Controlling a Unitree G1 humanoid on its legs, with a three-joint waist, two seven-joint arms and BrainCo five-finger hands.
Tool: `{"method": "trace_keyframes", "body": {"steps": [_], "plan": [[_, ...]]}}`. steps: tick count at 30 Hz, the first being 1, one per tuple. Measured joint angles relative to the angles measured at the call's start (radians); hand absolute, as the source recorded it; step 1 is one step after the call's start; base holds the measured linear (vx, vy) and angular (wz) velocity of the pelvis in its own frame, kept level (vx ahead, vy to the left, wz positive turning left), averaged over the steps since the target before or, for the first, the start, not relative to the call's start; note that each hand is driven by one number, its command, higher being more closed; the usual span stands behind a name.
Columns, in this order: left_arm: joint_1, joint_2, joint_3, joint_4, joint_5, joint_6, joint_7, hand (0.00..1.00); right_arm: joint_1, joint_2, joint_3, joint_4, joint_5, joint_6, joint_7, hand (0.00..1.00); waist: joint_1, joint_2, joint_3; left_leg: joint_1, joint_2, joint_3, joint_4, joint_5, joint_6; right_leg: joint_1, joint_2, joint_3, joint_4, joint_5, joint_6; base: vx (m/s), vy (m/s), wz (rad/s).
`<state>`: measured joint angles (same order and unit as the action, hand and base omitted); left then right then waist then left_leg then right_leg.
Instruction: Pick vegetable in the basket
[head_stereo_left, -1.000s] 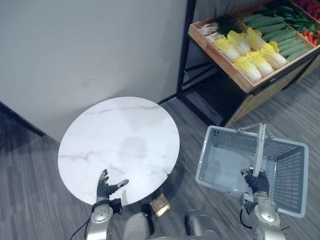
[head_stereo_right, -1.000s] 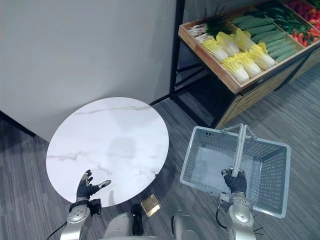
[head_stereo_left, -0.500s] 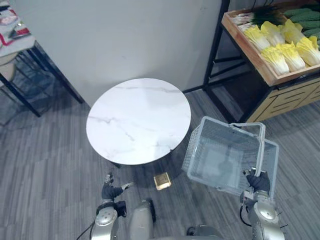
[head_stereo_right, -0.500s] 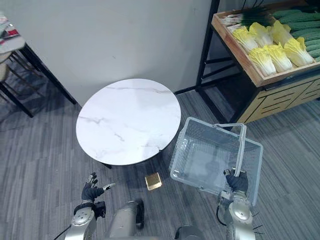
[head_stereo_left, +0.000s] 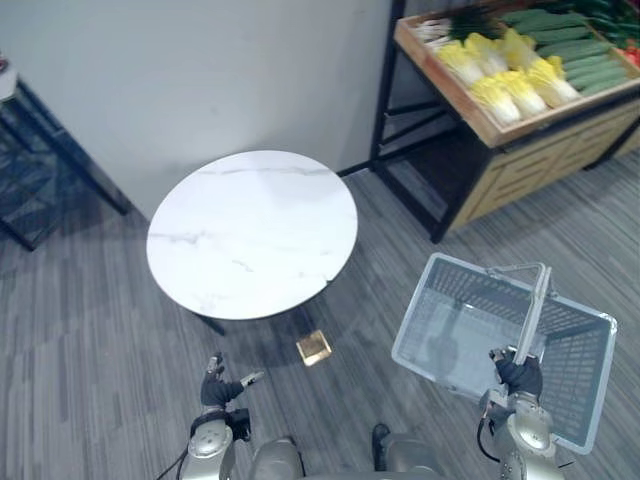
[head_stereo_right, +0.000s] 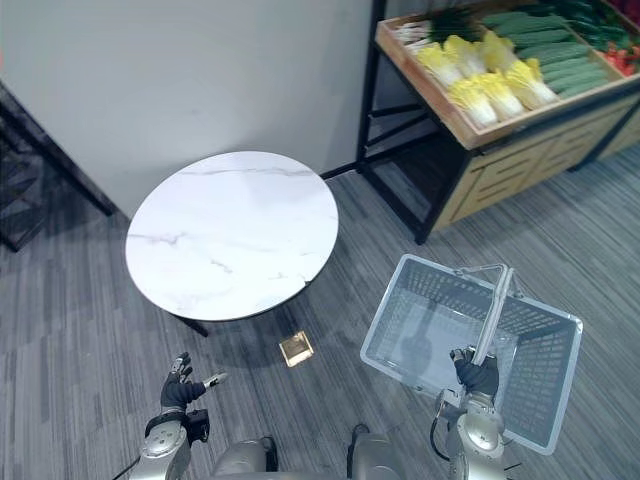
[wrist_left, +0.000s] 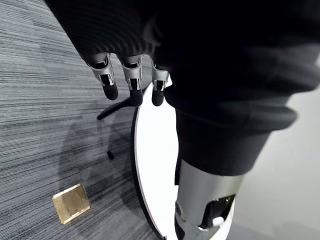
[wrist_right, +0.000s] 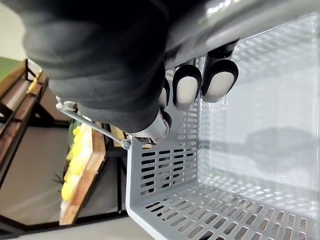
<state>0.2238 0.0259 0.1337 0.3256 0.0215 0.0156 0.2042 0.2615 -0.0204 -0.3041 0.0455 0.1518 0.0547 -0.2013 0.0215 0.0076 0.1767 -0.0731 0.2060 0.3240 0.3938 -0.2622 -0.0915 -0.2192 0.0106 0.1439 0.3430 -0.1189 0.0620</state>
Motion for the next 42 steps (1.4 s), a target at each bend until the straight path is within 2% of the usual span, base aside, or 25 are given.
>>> {"method": "trace_keyframes", "body": {"steps": [3, 6, 8, 10, 11, 14, 16, 17, 18, 19, 21, 22, 24, 26, 27, 28, 29, 30, 32, 33, 35, 36, 37, 40, 42], "plan": [[-0.020, 0.008, 0.012, -0.002, 0.020, 0.000, 0.010, 0.00, -0.003, 0.021, 0.000, 0.014, 0.007, 0.000, 0.001, 1.00, -0.004, -0.017, 0.003, 0.023, 0.046, 0.121, 0.010, -0.021, 0.010, -0.025, -0.058, -0.143, -0.032, -0.008, -0.015, -0.10, 0.056, -1.17], [-0.044, 0.017, 0.029, -0.003, 0.030, 0.001, 0.021, 0.00, -0.022, 0.026, 0.004, 0.078, 0.007, -0.001, 0.000, 1.00, -0.003, -0.033, 0.000, 0.085, 0.082, 0.291, -0.015, -0.016, -0.002, -0.027, -0.185, -0.491, -0.054, 0.024, -0.069, 0.01, 0.016, -1.39], [-0.049, 0.028, 0.037, -0.002, 0.031, 0.001, 0.025, 0.00, -0.068, 0.024, 0.008, 0.148, 0.005, -0.001, 0.003, 1.00, -0.008, -0.037, -0.002, 0.124, 0.091, 0.376, -0.044, -0.009, -0.023, -0.026, -0.200, -0.586, -0.074, 0.050, -0.089, 0.10, -0.053, -1.52], [-0.056, 0.038, 0.036, -0.002, 0.032, 0.001, 0.030, 0.00, -0.091, 0.022, 0.006, 0.195, 0.005, -0.001, 0.003, 1.00, -0.018, -0.046, -0.001, 0.162, 0.082, 0.422, -0.073, 0.004, -0.045, -0.036, -0.176, -0.552, -0.114, 0.157, -0.067, 0.15, -0.097, -1.31], [-0.055, 0.036, 0.040, -0.001, 0.032, 0.001, 0.036, 0.00, -0.105, 0.014, 0.007, 0.221, 0.005, -0.001, 0.004, 1.00, -0.025, -0.037, 0.002, 0.180, 0.085, 0.416, -0.086, 0.006, -0.046, -0.042, -0.148, -0.519, -0.121, 0.164, -0.051, 0.16, -0.132, -1.30], [-0.068, 0.018, 0.030, 0.009, 0.041, 0.001, 0.037, 0.00, -0.113, 0.007, 0.004, 0.233, 0.005, -0.001, 0.004, 1.00, -0.069, -0.013, 0.009, 0.223, 0.109, 0.412, -0.083, 0.015, -0.036, -0.052, -0.086, -0.447, -0.096, 0.132, -0.062, 0.17, -0.122, -1.00], [-0.102, 0.015, 0.014, 0.032, 0.042, 0.001, 0.036, 0.00, -0.096, 0.005, -0.008, 0.232, 0.007, -0.001, 0.002, 1.00, -0.088, -0.011, 0.011, 0.217, 0.168, 0.370, 0.072, 0.040, 0.004, -0.027, -0.058, -0.412, -0.067, 0.088, -0.072, 0.22, -0.089, -0.58], [-0.107, 0.018, 0.010, 0.037, 0.042, 0.000, 0.035, 0.00, -0.092, 0.005, -0.014, 0.232, 0.009, -0.001, -0.001, 1.00, -0.090, -0.008, 0.013, 0.202, 0.204, 0.343, 0.169, 0.067, 0.047, -0.004, -0.038, -0.393, -0.070, 0.077, -0.077, 0.25, -0.125, -0.80], [-0.104, 0.018, 0.010, 0.039, 0.042, 0.000, 0.036, 0.00, -0.075, 0.003, -0.012, 0.216, 0.016, -0.001, -0.003, 1.00, -0.083, -0.003, 0.017, 0.162, 0.254, 0.271, 0.327, 0.152, 0.176, 0.036, -0.008, -0.358, -0.077, 0.053, -0.092, 0.29, -0.091, -1.07], [-0.087, 0.016, 0.009, 0.039, 0.041, -0.002, 0.038, 0.00, -0.055, 0.003, 0.002, 0.191, 0.016, -0.001, -0.011, 1.00, -0.066, 0.001, 0.020, 0.109, 0.262, 0.143, 0.466, 0.231, 0.196, 0.083, 0.006, -0.306, -0.091, 0.033, -0.102, 0.34, -0.071, -1.09], [-0.076, 0.014, 0.004, 0.039, 0.041, -0.002, 0.039, 0.00, -0.060, -0.007, 0.003, 0.169, 0.017, -0.001, -0.019, 1.00, -0.059, 0.013, 0.026, -0.027, 0.189, -0.016, 0.570, 0.102, 0.109, 0.113, 0.013, -0.263, -0.092, 0.002, -0.104, 0.32, 0.039, -0.81], [-0.063, 0.013, 0.005, 0.034, 0.041, -0.002, 0.041, 0.00, -0.064, -0.009, 0.004, 0.155, 0.017, -0.001, -0.021, 1.00, -0.050, 0.003, 0.037, -0.112, 0.130, -0.070, 0.573, 0.039, 0.116, 0.132, 0.010, -0.235, -0.093, -0.016, -0.102, 0.30, 0.053, -0.59], [-0.034, 0.010, 0.005, 0.016, 0.041, 0.000, 0.042, 0.00, -0.066, -0.012, 0.014, 0.131, 0.017, -0.001, -0.021, 1.00, -0.016, 0.006, 0.041, -0.204, 0.038, -0.113, 0.463, -0.001, 0.102, 0.175, 0.000, -0.190, -0.100, -0.041, -0.092, 0.28, 0.083, -0.66], [0.001, 0.001, 0.005, -0.006, 0.041, 0.001, 0.044, 0.00, -0.069, -0.039, 0.033, 0.125, 0.016, -0.001, -0.022, 1.00, 0.006, 0.010, 0.042, -0.263, -0.058, -0.175, 0.218, 0.016, 0.061, 0.206, -0.014, -0.155, -0.110, -0.072, -0.063, 0.34, 0.189, -0.68], [0.006, -0.004, 0.010, -0.007, 0.041, 0.002, 0.047, 0.00, -0.075, -0.059, 0.038, 0.125, 0.015, -0.001, -0.022, 1.00, 0.025, 0.023, 0.039, -0.279, -0.094, -0.205, 0.049, 0.050, 0.017, 0.224, -0.018, -0.130, -0.115, -0.094, -0.048, 0.46, 0.306, -0.71], [0.009, -0.006, 0.017, -0.014, 0.041, 0.002, 0.053, 0.00, -0.082, -0.070, 0.043, 0.128, 0.015, -0.001, -0.021, 1.00, 0.032, 0.026, 0.040, -0.280, -0.106, -0.213, -0.009, 0.121, 0.016, 0.237, -0.019, -0.109, -0.120, -0.106, -0.031, 0.54, 0.334, -0.94], [0.019, -0.003, 0.028, -0.023, 0.041, 0.002, 0.062, 0.00, -0.088, -0.073, 0.059, 0.129, 0.015, -0.001, -0.021, 1.00, 0.059, 0.014, 0.029, -0.244, -0.127, -0.182, -0.036, 0.185, 0.048, 0.263, -0.034, -0.056, -0.144, -0.120, -0.024, 0.52, 0.279, -0.69], [0.027, -0.003, 0.040, -0.043, 0.041, 0.002, 0.067, 0.00, -0.090, -0.076, 0.077, 0.127, 0.015, -0.001, -0.017, 1.00, 0.050, -0.012, 0.011, -0.254, -0.160, -0.171, -0.016, 0.155, 0.090, 0.292, -0.071, -0.054, -0.187, -0.125, -0.019, 0.58, 0.262, -0.41], [0.018, -0.011, 0.054, -0.067, 0.041, 0.002, 0.062, 0.00, -0.101, -0.080, 0.076, 0.142, 0.006, 0.000, -0.011, 1.00, 0.048, -0.031, 0.002, -0.262, -0.187, -0.147, 0.046, 0.104, 0.164, 0.297, -0.115, -0.043, -0.159, -0.129, 0.002, 0.56, 0.276, 0.01], [0.020, -0.014, 0.054, -0.078, 0.042, 0.002, 0.060, 0.00, -0.101, -0.079, 0.078, 0.147, 0.001, 0.000, -0.006, 1.00, 0.050, -0.044, -0.007, -0.244, -0.209, -0.127, 0.050, 0.080, 0.178, 0.287, -0.133, -0.031, -0.107, -0.146, 0.030, 0.53, 0.281, -0.10], [0.020, -0.013, 0.055, -0.080, 0.051, 0.002, 0.059, 0.00, -0.118, -0.074, 0.077, 0.181, -0.020, 0.000, 0.013, 1.00, 0.044, -0.053, -0.008, -0.162, -0.251, -0.123, 0.035, 0.016, 0.193, 0.188, -0.154, -0.007, 0.232, -0.155, 0.155, 0.56, 0.258, -0.03], [0.013, -0.004, 0.052, -0.080, 0.052, 0.005, 0.059, 0.00, -0.118, -0.062, 0.080, 0.209, -0.039, 0.000, 0.021, 1.00, 0.042, -0.059, 0.000, -0.073, -0.273, -0.133, 0.005, -0.010, 0.200, 0.106, -0.156, -0.001, 0.496, -0.098, 0.204, 0.60, 0.200, 0.08], [0.015, 0.006, 0.033, -0.081, 0.052, 0.012, 0.063, 0.00, -0.108, -0.056, 0.093, 0.219, -0.046, 0.014, 0.030, 1.00, 0.038, -0.057, 0.001, 0.025, -0.282, -0.147, -0.031, -0.027, 0.206, 0.050, -0.164, -0.039, 0.687, -0.112, 0.131, 0.50, 0.118, 0.14], [0.012, 0.027, 0.000, -0.100, 0.052, 0.017, 0.065, 0.00, -0.095, -0.034, 0.139, 0.213, -0.051, 0.021, 0.033, 1.00, 0.005, -0.043, 0.001, 0.182, -0.269, -0.212, -0.128, -0.042, 0.226, -0.081, -0.153, -0.177, 0.713, -0.165, 0.009, 0.50, 0.048, 0.36], [-0.010, 0.035, -0.014, -0.097, 0.052, 0.017, 0.064, 0.00, -0.099, -0.025, 0.147, 0.195, -0.054, 0.021, 0.034, 1.00, -0.014, -0.048, 0.004, 0.229, -0.262, -0.250, -0.174, -0.043, 0.226, -0.177, -0.142, -0.216, 0.536, -0.169, 0.002, 0.50, -0.036, 0.72]]}}
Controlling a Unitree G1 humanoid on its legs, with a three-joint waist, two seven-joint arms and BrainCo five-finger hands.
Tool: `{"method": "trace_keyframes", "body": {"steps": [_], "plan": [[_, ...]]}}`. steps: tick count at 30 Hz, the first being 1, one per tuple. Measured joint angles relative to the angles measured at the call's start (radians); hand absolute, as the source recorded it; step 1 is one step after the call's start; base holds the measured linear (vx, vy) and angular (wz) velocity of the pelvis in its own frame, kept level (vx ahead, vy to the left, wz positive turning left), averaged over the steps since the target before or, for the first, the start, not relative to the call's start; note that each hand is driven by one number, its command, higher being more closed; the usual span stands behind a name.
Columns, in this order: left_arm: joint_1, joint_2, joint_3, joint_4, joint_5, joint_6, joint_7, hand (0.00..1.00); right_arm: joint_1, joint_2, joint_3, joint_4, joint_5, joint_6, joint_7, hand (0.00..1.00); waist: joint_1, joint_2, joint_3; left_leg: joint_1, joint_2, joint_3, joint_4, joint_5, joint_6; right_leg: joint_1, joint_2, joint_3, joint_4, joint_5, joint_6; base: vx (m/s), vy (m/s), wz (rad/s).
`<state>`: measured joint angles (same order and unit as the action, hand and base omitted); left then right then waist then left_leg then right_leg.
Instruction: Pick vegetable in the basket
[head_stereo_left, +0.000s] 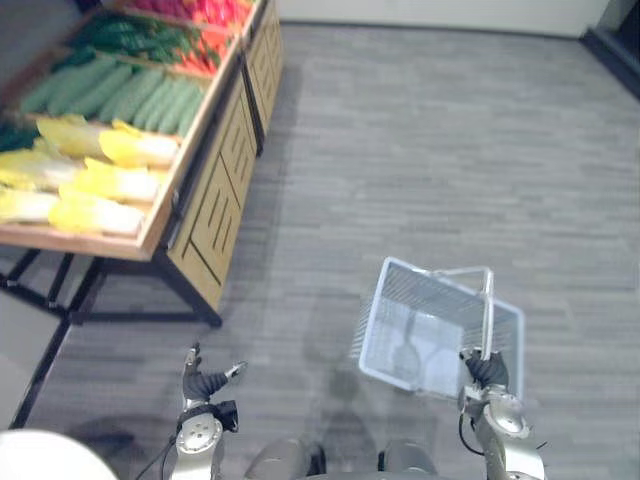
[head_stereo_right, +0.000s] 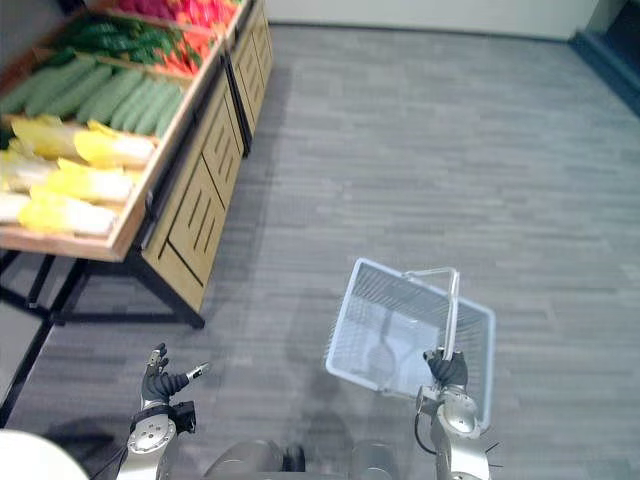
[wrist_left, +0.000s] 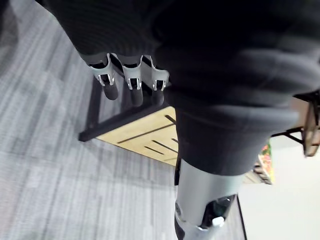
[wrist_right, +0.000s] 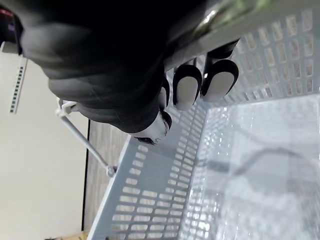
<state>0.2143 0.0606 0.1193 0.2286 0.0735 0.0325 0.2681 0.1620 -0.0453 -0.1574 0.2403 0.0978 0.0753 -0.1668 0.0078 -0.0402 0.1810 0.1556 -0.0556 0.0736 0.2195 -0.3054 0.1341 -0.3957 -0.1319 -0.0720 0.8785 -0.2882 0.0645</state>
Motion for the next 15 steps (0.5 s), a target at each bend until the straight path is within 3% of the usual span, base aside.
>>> {"method": "trace_keyframes", "body": {"steps": [2, 4, 5, 6, 7, 9, 10, 11, 12, 13, 15], "plan": [[-0.021, -0.008, -0.018, 0.008, 0.000, 0.000, -0.001, 0.00, 0.001, -0.001, -0.017, -0.001, 0.001, 0.000, -0.002, 1.00, -0.012, 0.008, 0.006, 0.053, 0.028, -0.037, -0.020, -0.013, -0.021, -0.034, 0.039, -0.003, -0.274, 0.063, 0.014, 0.52, -0.081, 0.75], [-0.014, -0.004, -0.020, 0.032, 0.009, 0.001, -0.001, 0.00, 0.013, -0.002, -0.023, -0.001, 0.001, 0.001, -0.002, 1.00, -0.024, -0.021, -0.007, 0.116, 0.029, -0.101, -0.025, -0.033, -0.056, -0.012, 0.062, 0.073, -0.656, 0.254, 0.029, 0.71, -0.214, 0.92], [-0.012, -0.005, -0.021, 0.038, 0.011, 0.001, 0.000, 0.00, 0.022, -0.005, -0.031, -0.001, 0.001, 0.001, -0.003, 1.00, -0.027, -0.031, -0.012, 0.146, 0.029, -0.137, -0.023, -0.055, -0.086, -0.006, 0.060, 0.122, -0.688, 0.332, 0.036, 0.64, -0.240, 1.01], [-0.016, -0.015, -0.025, 0.045, 0.015, 0.002, 0.000, 0.00, 0.023, -0.009, -0.045, -0.001, 0.001, 0.001, -0.006, 1.00, -0.035, -0.015, -0.010, 0.165, 0.056, -0.168, -0.007, -0.071, -0.100, -0.003, 0.076, 0.129, -0.630, 0.407, 0.029, 0.52, -0.224, 0.81], [-0.016, -0.020, -0.032, 0.046, 0.017, 0.002, 0.000, 0.00, 0.022, -0.011, -0.050, -0.002, 0.001, 0.001, -0.006, 1.00, -0.035, 0.000, -0.010, 0.167, 0.067, -0.184, 0.010, -0.072, -0.104, -0.006, 0.087, 0.123, -0.589, 0.410, 0.013, 0.65, -0.284, 0.74], [-0.017, -0.054, -0.037, 0.022, 0.022, 0.001, -0.002, 0.00, 0.035, -0.011, -0.051, -0.046, 0.004, 0.011, -0.006, 1.00, -0.018, 0.054, -0.015, 0.142, 0.132, -0.221, 0.143, -0.025, -0.167, -0.009, 0.122, 0.043, -0.429, 0.289, -0.086, 0.70, -0.297, 0.58], [-0.015, -0.061, -0.036, 0.013, 0.023, 0.001, -0.001, 0.00, 0.044, -0.010, -0.049, -0.058, 0.009, 0.012, -0.005, 1.00, -0.016, 0.061, -0.018, 0.115, 0.147, -0.226, 0.213, -0.003, -0.182, 0.005, 0.124, 0.021, -0.416, 0.261, -0.096, 0.60, -0.244, 0.71], [-0.023, -0.077, -0.037, 0.004, 0.028, 0.001, -0.003, 0.00, 0.063, -0.011, -0.048, -0.093, 0.009, 0.012, -0.006, 1.00, -0.019, 0.073, -0.015, 0.017, 0.163, -0.233, 0.414, 0.086, -0.206, 0.051, 0.126, -0.021, -0.418, 0.225, -0.112, 0.56, -0.214, 0.80], [-0.018, -0.089, -0.033, -0.024, 0.030, 0.001, 0.001, 0.00, 0.089, -0.012, -0.040, -0.129, 0.010, 0.012, -0.007, 1.00, -0.013, 0.075, -0.011, -0.093, 0.189, -0.213, 0.626, 0.275, -0.229, 0.122, 0.130, -0.047, -0.465, 0.205, -0.124, 0.55, -0.197, 0.82], [-0.011, -0.091, -0.034, -0.037, 0.032, 0.000, 0.003, 0.00, 0.099, -0.011, -0.038, -0.148, 0.012, 0.012, -0.010, 1.00, -0.006, 0.081, -0.007, -0.144, 0.222, -0.185, 0.718, 0.269, -0.233, 0.167, 0.136, -0.064, -0.496, 0.199, -0.130, 0.50, -0.161, 0.55], [-0.011, -0.091, -0.036, -0.079, 0.039, 0.000, 0.007, 0.00, 0.117, 0.002, -0.052, -0.172, 0.022, 0.011, -0.032, 1.00, 0.015, 0.080, -0.005, -0.289, 0.289, -0.058, 0.845, 0.127, -0.196, 0.302, 0.136, -0.103, -0.584, 0.195, -0.136, 0.49, -0.140, 0.57]]}}
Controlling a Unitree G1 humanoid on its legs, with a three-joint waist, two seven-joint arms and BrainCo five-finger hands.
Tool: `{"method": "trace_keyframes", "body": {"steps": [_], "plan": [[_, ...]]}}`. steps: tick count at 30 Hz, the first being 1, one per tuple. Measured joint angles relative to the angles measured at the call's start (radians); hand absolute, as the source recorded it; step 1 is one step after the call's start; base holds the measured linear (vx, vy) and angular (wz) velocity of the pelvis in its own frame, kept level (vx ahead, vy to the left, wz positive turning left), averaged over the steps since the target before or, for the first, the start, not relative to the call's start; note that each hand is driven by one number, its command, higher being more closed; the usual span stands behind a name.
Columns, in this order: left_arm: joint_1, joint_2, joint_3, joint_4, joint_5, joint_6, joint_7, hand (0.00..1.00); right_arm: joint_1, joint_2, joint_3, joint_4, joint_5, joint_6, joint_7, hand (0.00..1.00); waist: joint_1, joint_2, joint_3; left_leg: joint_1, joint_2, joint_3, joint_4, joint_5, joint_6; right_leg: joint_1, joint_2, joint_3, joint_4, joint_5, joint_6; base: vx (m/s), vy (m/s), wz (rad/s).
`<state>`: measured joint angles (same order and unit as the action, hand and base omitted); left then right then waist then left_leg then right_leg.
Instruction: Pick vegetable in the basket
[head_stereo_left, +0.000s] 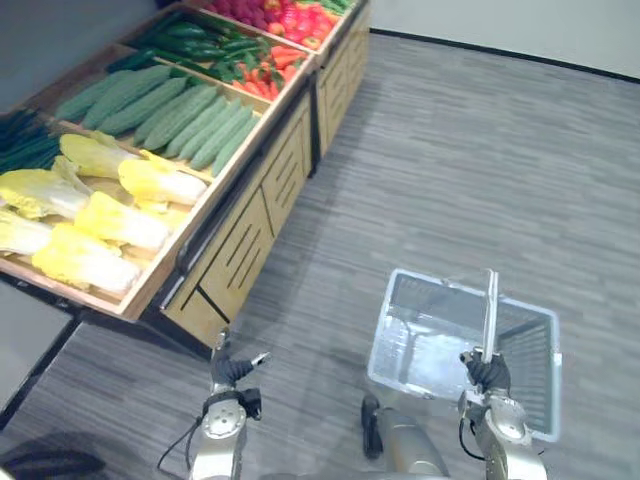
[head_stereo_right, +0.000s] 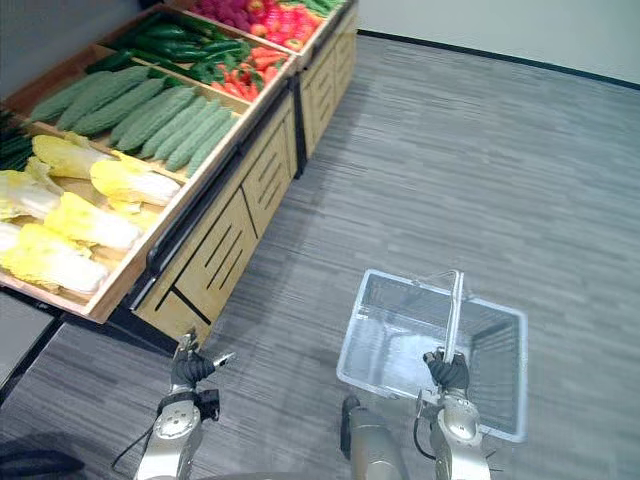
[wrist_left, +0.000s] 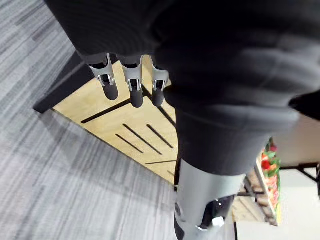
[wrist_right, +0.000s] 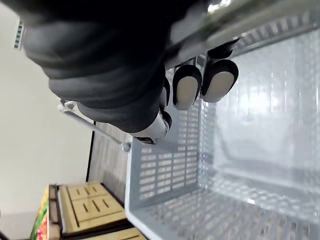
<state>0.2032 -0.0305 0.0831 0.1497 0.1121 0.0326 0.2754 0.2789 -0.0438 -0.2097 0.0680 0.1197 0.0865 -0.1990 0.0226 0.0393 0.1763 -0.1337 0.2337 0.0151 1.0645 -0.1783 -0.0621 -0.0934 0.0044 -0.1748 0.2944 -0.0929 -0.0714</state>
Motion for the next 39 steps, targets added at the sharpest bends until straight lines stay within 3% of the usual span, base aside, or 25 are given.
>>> {"method": "trace_keyframes", "body": {"steps": [1, 3, 5, 6, 7, 8, 10, 11, 12, 14, 15, 16, 17, 19, 21, 22, 23, 24, 25, 27, 30, 39], "plan": [[0.005, 0.000, 0.000, -0.036, 0.006, 0.000, 0.004, 0.00, 0.001, -0.002, -0.015, -0.020, 0.012, -0.002, -0.007, 1.00, 0.004, 0.000, 0.000, -0.056, 0.012, 0.081, -0.050, -0.058, 0.031, 0.063, -0.013, -0.020, -0.047, -0.013, 0.002, 0.40, -0.083, 0.56], [0.014, -0.004, 0.000, -0.090, 0.020, -0.001, 0.015, 0.00, 0.002, -0.010, -0.051, -0.043, 0.016, -0.016, -0.020, 1.00, 0.024, 0.014, -0.004, -0.136, 0.013, 0.198, -0.231, -0.095, 0.053, 0.120, -0.032, -0.044, -0.076, -0.053, 0.022, 0.34, 0.026, 0.43], [0.020, -0.005, 0.010, -0.118, 0.024, -0.001, 0.018, 0.00, 0.003, -0.021, -0.070, -0.042, 0.016, -0.019, -0.023, 1.00, 0.024, 0.028, -0.009, -0.165, 0.009, 0.296, -0.378, -0.093, 0.053, 0.159, -0.051, -0.072, -0.070, -0.096, 0.037, 0.33, 0.125, 0.52], [0.026, -0.006, 0.016, -0.145, 0.040, -0.001, 0.024, 0.00, 0.008, -0.026, -0.078, -0.039, 0.016, -0.019, -0.024, 1.00, 0.021, 0.039, -0.018, -0.161, 0.008, 0.375, -0.508, -0.073, 0.034, 0.180, -0.061, -0.095, -0.062, -0.134, 0.064, 0.34, 0.175, 0.48], [0.038, -0.002, 0.029, -0.167, 0.060, -0.003, 0.037, 0.00, -0.003, -0.024, -0.090, -0.001, 0.015, -0.024, -0.025, 1.00, 0.028, 0.039, -0.028, -0.152, -0.007, 0.413, -0.559, -0.010, 0.099, 0.192, -0.076, -0.085, -0.042, -0.175, 0.091, 0.37, 0.189, 0.35], [0.042, 0.000, 0.036, -0.170, 0.066, -0.002, 0.038, 0.00, -0.012, -0.021, -0.086, 0.024, 0.014, -0.024, -0.024, 1.00, 0.029, 0.026, -0.038, -0.140, -0.029, 0.437, -0.572, -0.017, 0.107, 0.202, -0.093, -0.070, -0.041, -0.185, 0.103, 0.43, 0.160, 0.11], [0.047, -0.006, 0.072, -0.204, 0.102, -0.001, 0.058, 0.00, -0.032, -0.023, -0.090, 0.090, 0.013, -0.025, -0.022, 1.00, 0.050, -0.002, -0.056, -0.131, -0.087, 0.446, -0.557, -0.056, 0.167, 0.212, -0.140, -0.038, -0.051, -0.187, 0.138, 0.47, 0.145, 0.11], [0.050, -0.006, 0.079, -0.211, 0.106, -0.001, 0.059, 0.00, -0.043, -0.023, -0.090, 0.120, 0.010, -0.025, -0.020, 1.00, 0.048, -0.009, -0.060, -0.129, -0.101, 0.447, -0.553, -0.065, 0.174, 0.212, -0.152, -0.024, -0.040, -0.189, 0.143, 0.55, 0.236, 0.31], [0.051, -0.005, 0.086, -0.218, 0.126, -0.001, 0.071, 0.00, -0.054, -0.023, -0.093, 0.170, 0.004, -0.024, -0.017, 1.00, 0.045, -0.017, -0.061, -0.104, -0.134, 0.441, -0.563, -0.085, 0.180, 0.208, -0.178, 0.002, 0.028, -0.192, 0.149, 0.53, 0.257, 0.53], [0.049, -0.003, 0.088, -0.223, 0.145, 0.001, 0.097, 0.00, -0.051, -0.019, -0.095, 0.227, -0.008, -0.018, -0.014, 1.00, 0.044, -0.028, -0.055, -0.028, -0.190, 0.411, -0.608, -0.102, 0.179, 0.149, -0.219, 0.053, 0.288, -0.164, 0.200, 0.49, 0.181, 0.69], [0.043, 0.000, 0.088, -0.244, 0.163, 0.004, 0.118, 0.00, -0.031, 0.001, -0.094, 0.229, -0.020, -0.009, -0.013, 1.00, 0.033, -0.038, -0.048, 0.034, -0.224, 0.365, -0.641, -0.114, 0.184, 0.072, -0.224, 0.119, 0.518, -0.113, 0.232, 0.43, 0.032, 1.03], [0.048, 0.001, 0.088, -0.268, 0.176, 0.007, 0.146, 0.00, -0.009, 0.018, -0.085, 0.229, -0.027, -0.008, -0.012, 1.00, 0.019, -0.042, -0.046, 0.085, -0.238, 0.321, -0.661, -0.124, 0.184, 0.014, -0.200, 0.179, 0.679, -0.131, 0.212, 0.42, -0.003, 1.14], [0.051, 0.001, 0.088, -0.280, 0.180, 0.007, 0.159, 0.00, 0.001, 0.027, -0.083, 0.229, -0.032, -0.008, -0.011, 1.00, 0.019, -0.042, -0.046, 0.108, -0.241, 0.299, -0.671, -0.126, 0.184, -0.011, -0.185, 0.195, 0.719, -0.139, 0.205, 0.40, -0.047, 1.04], [0.059, -0.003, 0.086, -0.320, 0.196, 0.009, 0.193, 0.00, 0.014, 0.039, -0.068, 0.225, -0.033, -0.008, -0.011, 1.00, 0.020, -0.043, -0.046, 0.164, -0.236, 0.252, -0.698, -0.128, 0.180, -0.095, -0.147, 0.217, 0.715, -0.162, 0.177, 0.33, -0.072, 0.80], [0.054, -0.007, 0.084, -0.342, 0.206, 0.008, 0.231, 0.00, 0.026, 0.040, -0.066, 0.202, -0.032, -0.009, -0.012, 1.00, 0.019, -0.040, -0.045, 0.195, -0.220, 0.170, -0.706, -0.143, 0.152, -0.169, -0.090, 0.261, 0.595, -0.198, 0.151, 0.38, -0.213, 1.12], [0.050, -0.011, 0.083, -0.337, 0.204, 0.007, 0.235, 0.00, 0.030, 0.040, -0.069, 0.199, -0.029, -0.014, -0.012, 1.00, 0.014, -0.044, -0.048, 0.193, -0.204, 0.103, -0.686, -0.159, 0.126, -0.185, -0.020, 0.366, 0.438, -0.198, 0.153, 0.35, -0.295, 1.57], [0.049, -0.008, 0.079, -0.336, 0.203, 0.007, 0.234, 0.00, 0.039, 0.041, -0.073, 0.198, -0.025, -0.020, -0.014, 1.00, 0.008, -0.054, -0.052, 0.178, -0.198, 0.057, -0.664, -0.175, 0.103, -0.169, 0.013, 0.451, 0.326, -0.183, 0.154, 0.27, -0.278, 1.61], [0.050, -0.003, 0.074, -0.337, 0.203, 0.007, 0.234, 0.00, 0.050, 0.042, -0.075, 0.197, -0.018, -0.023, -0.018, 1.00, 0.004, -0.067, -0.055, 0.174, -0.202, 0.038, -0.655, -0.190, 0.084, -0.159, 0.018, 0.491, 0.265, -0.155, 0.155, 0.15, -0.194, 1.55], [0.050, 0.007, 0.067, -0.330, 0.202, 0.004, 0.230, 0.00, 0.069, 0.043, -0.079, 0.200, -0.007, -0.030, -0.021, 1.00, -0.006, -0.102, -0.058, 0.171, -0.211, -0.003, -0.635, -0.220, 0.053, -0.149, 0.007, 0.501, 0.229, -0.115, 0.198, 0.29, -0.312, 1.50], [0.052, -0.015, 0.036, -0.284, 0.189, 0.007, 0.225, 0.00, 0.089, 0.031, -0.118, 0.224, 0.017, -0.032, -0.037, 1.00, 0.023, -0.056, -0.069, 0.127, -0.149, -0.069, -0.609, -0.210, 0.016, -0.146, 0.018, 0.379, 0.240, -0.141, 0.148, 0.32, -0.350, 1.34], [0.028, -0.019, 0.022, -0.272, 0.172, 0.007, 0.207, 0.00, 0.105, 0.010, -0.149, 0.234, 0.029, -0.036, -0.041, 1.00, 0.018, -0.032, -0.067, 0.092, -0.115, -0.086, -0.639, -0.168, -0.038, -0.156, 0.015, 0.293, 0.224, -0.127, 0.125, 0.15, -0.243, 0.87], [-0.119, 0.040, -0.036, -0.174, 0.175, 0.008, 0.184, 0.00, 0.084, -0.001, -0.137, 0.235, 0.041, -0.038, -0.036, 1.00, -0.004, -0.048, -0.035, 0.051, -0.072, 0.026, -0.683, -0.114, -0.033, -0.144, -0.013, 0.207, 0.174, -0.105, 0.098, -0.12, -0.077, 0.30]]}}
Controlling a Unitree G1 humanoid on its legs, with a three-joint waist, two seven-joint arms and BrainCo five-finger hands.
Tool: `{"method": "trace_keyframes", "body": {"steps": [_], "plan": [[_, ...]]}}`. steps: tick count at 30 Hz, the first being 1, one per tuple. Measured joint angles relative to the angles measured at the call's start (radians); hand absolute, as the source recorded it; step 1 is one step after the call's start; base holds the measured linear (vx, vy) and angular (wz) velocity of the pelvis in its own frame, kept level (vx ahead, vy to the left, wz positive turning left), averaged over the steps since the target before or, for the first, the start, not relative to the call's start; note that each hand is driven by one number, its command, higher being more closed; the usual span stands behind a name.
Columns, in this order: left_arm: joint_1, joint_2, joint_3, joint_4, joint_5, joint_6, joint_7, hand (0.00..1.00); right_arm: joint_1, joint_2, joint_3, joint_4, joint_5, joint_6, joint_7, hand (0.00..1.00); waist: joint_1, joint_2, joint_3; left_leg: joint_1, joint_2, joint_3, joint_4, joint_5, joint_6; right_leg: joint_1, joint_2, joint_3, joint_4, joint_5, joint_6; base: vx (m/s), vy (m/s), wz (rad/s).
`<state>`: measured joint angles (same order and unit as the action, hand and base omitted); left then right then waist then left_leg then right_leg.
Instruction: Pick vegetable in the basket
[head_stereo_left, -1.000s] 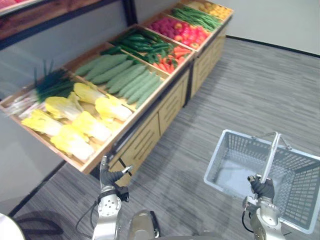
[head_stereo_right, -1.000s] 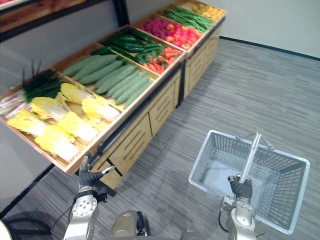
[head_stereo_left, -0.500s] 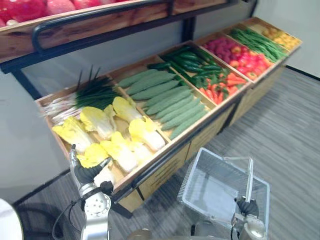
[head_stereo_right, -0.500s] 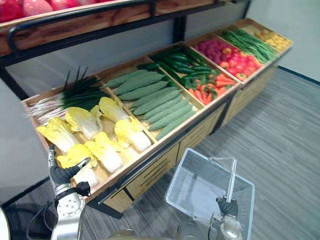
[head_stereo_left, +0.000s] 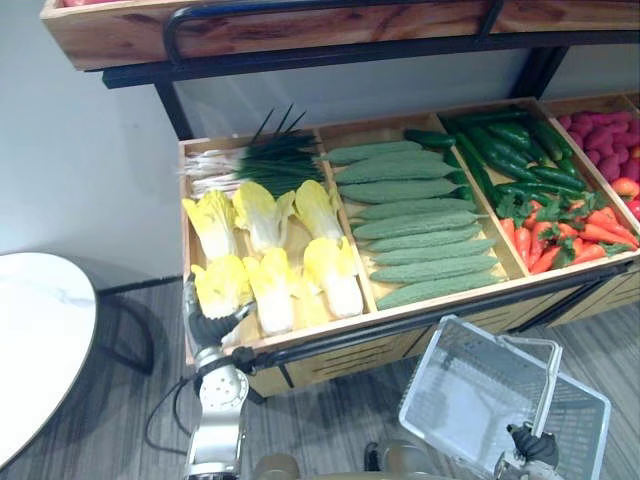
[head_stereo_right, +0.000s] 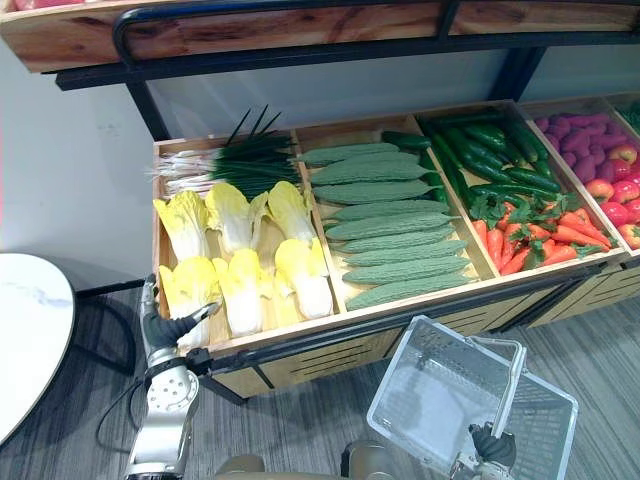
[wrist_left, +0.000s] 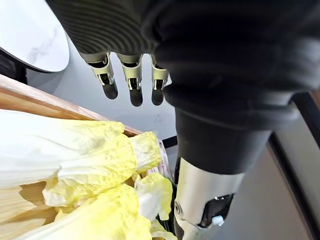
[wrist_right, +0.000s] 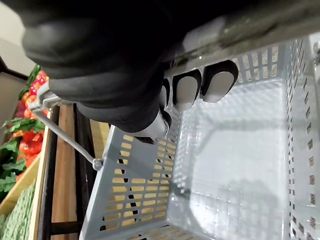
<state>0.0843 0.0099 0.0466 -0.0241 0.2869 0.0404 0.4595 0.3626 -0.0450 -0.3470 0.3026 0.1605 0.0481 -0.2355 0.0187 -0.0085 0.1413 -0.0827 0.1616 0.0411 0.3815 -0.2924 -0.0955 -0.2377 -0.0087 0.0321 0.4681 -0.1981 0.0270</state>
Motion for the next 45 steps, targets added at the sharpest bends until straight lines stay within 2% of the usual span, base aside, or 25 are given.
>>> {"method": "trace_keyframes", "body": {"steps": [4, 6, 7, 10, 13, 15, 21, 27, 28, 33, 45], "plan": [[-0.070, 0.051, -0.012, 0.095, 0.002, 0.017, -0.001, 0.00, -0.013, -0.003, 0.013, 0.000, 0.008, 0.000, 0.015, 1.00, -0.001, -0.009, 0.006, -0.013, 0.013, 0.096, -0.065, 0.040, -0.015, -0.041, 0.003, 0.024, -0.039, 0.038, 0.010, -0.10, -0.036, -0.13], [-0.105, 0.066, -0.017, 0.128, 0.003, 0.023, -0.001, 0.00, -0.019, -0.005, 0.025, 0.000, 0.008, 0.000, 0.022, 1.00, -0.003, -0.008, 0.008, -0.018, 0.014, 0.112, -0.086, 0.059, -0.019, -0.057, 0.007, 0.035, -0.056, 0.056, 0.007, -0.04, -0.012, -0.30], [-0.136, 0.076, -0.025, 0.153, 0.011, 0.027, -0.001, 0.00, -0.021, -0.004, 0.043, 0.000, 0.008, 0.000, 0.023, 1.00, -0.005, -0.016, 0.014, -0.020, 0.016, 0.126, -0.096, 0.070, -0.019, -0.069, 0.008, 0.052, -0.060, 0.067, 0.014, 0.00, 0.011, -0.32], [-0.210, 0.085, -0.054, 0.206, 0.040, 0.042, 0.000, 0.00, -0.028, -0.004, 0.051, 0.000, 0.008, 0.000, 0.023, 1.00, -0.011, -0.030, 0.034, -0.027, 0.019, 0.143, -0.103, 0.088, -0.027, -0.083, 0.011, 0.060, -0.062, 0.080, 0.003, 0.03, 0.002, -0.16], [-0.280, 0.094, -0.062, 0.258, 0.043, 0.061, 0.007, 0.00, -0.038, -0.003, 0.052, -0.001, 0.009, -0.008, 0.022, 1.00, -0.016, -0.047, 0.050, -0.034, 0.026, 0.172, -0.103, 0.089, -0.029, -0.101, 0.022, 0.084, -0.065, 0.085, 0.004, 0.06, 0.012, -0.26], [-0.331, 0.124, -0.062, 0.304, 0.060, 0.072, 0.024, 0.00, -0.055, -0.004, 0.052, -0.001, 0.009, -0.021, 0.022, 1.00, -0.032, -0.055, 0.068, -0.043, 0.026, 0.188, -0.101, 0.090, -0.031, -0.121, 0.026, 0.101, -0.068, 0.091, 0.006, 0.08, 0.023, -0.19], [-0.447, 0.179, -0.062, 0.393, 0.074, 0.075, 0.028, 0.00, -0.058, -0.013, 0.052, -0.001, 0.019, -0.035, 0.020, 1.00, -0.036, -0.058, 0.110, -0.045, 0.028, 0.214, -0.102, 0.093, -0.035, -0.136, 0.028, 0.114, -0.072, 0.098, -0.001, 0.01, 0.013, -0.10], [-0.500, 0.182, -0.034, 0.472, 0.124, 0.125, 0.076, 0.00, -0.068, -0.037, 0.091, -0.001, 0.030, -0.053, 0.018, 1.00, -0.039, -0.067, 0.140, -0.063, 0.031, 0.236, -0.100, 0.092, -0.034, -0.152, 0.037, 0.138, -0.108, 0.134, 0.006, -0.08, 0.002, -0.14], [-0.508, 0.183, -0.032, 0.488, 0.138, 0.129, 0.083, 1.00, -0.068, -0.039, 0.091, -0.001, 0.034, -0.055, 0.018, 1.00, -0.039, -0.069, 0.144, -0.064, 0.030, 0.238, -0.099, 0.092, -0.033, -0.151, 0.037, 0.138, -0.108, 0.136, 0.007, -0.08, -0.003, -0.04], [-0.550, 0.187, -0.026, 0.529, 0.187, 0.124, 0.064, 1.00, -0.069, -0.042, 0.091, -0.001, 0.048, -0.063, 0.019, 1.00, -0.041, -0.070, 0.151, -0.084, 0.031, 0.238, -0.095, 0.088, -0.027, -0.152, 0.034, 0.136, -0.125, 0.147, 0.014, -0.08, -0.008, 0.01], [-0.580, 0.200, -0.022, 0.542, 0.178, 0.084, 0.047, 1.00, -0.076, -0.047, 0.089, -0.003, 0.056, -0.066, 0.016, 1.00, -0.030, -0.069, 0.160, -0.072, 0.026, 0.251, -0.102, 0.088, -0.026, -0.148, 0.033, 0.154, -0.144, 0.155, 0.020, 0.01, 0.012, -0.02]]}}
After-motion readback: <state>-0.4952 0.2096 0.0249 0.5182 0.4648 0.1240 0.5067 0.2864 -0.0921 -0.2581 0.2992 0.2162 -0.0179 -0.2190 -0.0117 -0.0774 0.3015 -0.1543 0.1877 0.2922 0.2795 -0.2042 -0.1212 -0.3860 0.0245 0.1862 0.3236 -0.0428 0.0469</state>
